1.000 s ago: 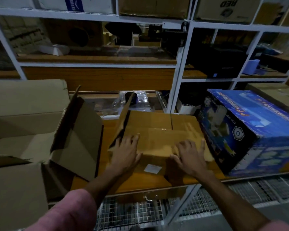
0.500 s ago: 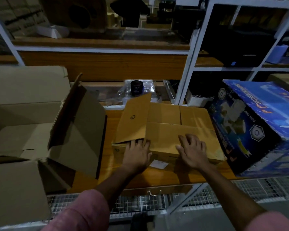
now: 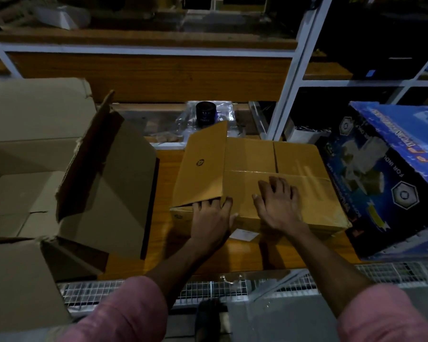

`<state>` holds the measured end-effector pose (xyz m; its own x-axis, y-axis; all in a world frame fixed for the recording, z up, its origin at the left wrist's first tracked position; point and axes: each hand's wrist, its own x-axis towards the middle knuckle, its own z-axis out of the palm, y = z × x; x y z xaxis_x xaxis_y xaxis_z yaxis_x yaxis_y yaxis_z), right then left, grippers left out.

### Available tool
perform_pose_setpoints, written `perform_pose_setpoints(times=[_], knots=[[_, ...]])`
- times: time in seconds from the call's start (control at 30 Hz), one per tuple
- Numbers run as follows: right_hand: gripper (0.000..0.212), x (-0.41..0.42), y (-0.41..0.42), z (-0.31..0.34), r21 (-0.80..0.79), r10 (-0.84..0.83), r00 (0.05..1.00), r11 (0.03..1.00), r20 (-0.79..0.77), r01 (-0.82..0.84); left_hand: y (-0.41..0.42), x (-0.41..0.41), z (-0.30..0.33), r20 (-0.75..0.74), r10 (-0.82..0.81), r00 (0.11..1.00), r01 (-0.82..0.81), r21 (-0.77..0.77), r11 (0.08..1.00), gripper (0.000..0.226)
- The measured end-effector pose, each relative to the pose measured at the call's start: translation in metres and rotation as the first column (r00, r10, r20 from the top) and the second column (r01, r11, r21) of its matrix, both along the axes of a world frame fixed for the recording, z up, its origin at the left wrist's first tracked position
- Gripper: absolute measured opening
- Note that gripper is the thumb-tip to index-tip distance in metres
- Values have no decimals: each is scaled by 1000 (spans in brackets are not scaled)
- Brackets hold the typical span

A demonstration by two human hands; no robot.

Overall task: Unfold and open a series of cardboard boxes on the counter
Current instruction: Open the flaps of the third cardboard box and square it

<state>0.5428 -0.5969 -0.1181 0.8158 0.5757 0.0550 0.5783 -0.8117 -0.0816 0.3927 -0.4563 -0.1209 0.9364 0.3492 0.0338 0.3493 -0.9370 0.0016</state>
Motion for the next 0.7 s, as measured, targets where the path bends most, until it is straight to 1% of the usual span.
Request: perform_pose_setpoints(times=[0.1,0.17,0.23,0.3,0.37,0.47,0.53,0.7], knots=[[51,2,15,5,36,-6,1000,999,4,5,4,10,4,85,-11,996,13,-24,1000,38],[48,0,22,3,59,16,1000,998,17,-17,14,17,13,103,-69,992,66,34,997,34],[46,-1,23,-1,84,18,998,996,54,-22,35,23,19,68,-103,992,95,109,989,38],[46,0,21,-5,125,14,998,992,60,-21,60,28,18,45,-29,999,22,130,991,44],[47,1,21,-6,150,13,998,989,59,-22,79,27,9,56,81,995,-86,83,993,53],[47,2,24,-7,146,-3,997,989,71,-8,86,26,1,68,129,989,-126,-48,991,59],[46,3,24,-7,141,-10,997,990,74,-1,85,28,2,84,135,987,-130,-64,989,59],[44,10,26,-7,145,12,997,989,82,-24,86,33,-2,121,164,979,-159,-49,986,62]])
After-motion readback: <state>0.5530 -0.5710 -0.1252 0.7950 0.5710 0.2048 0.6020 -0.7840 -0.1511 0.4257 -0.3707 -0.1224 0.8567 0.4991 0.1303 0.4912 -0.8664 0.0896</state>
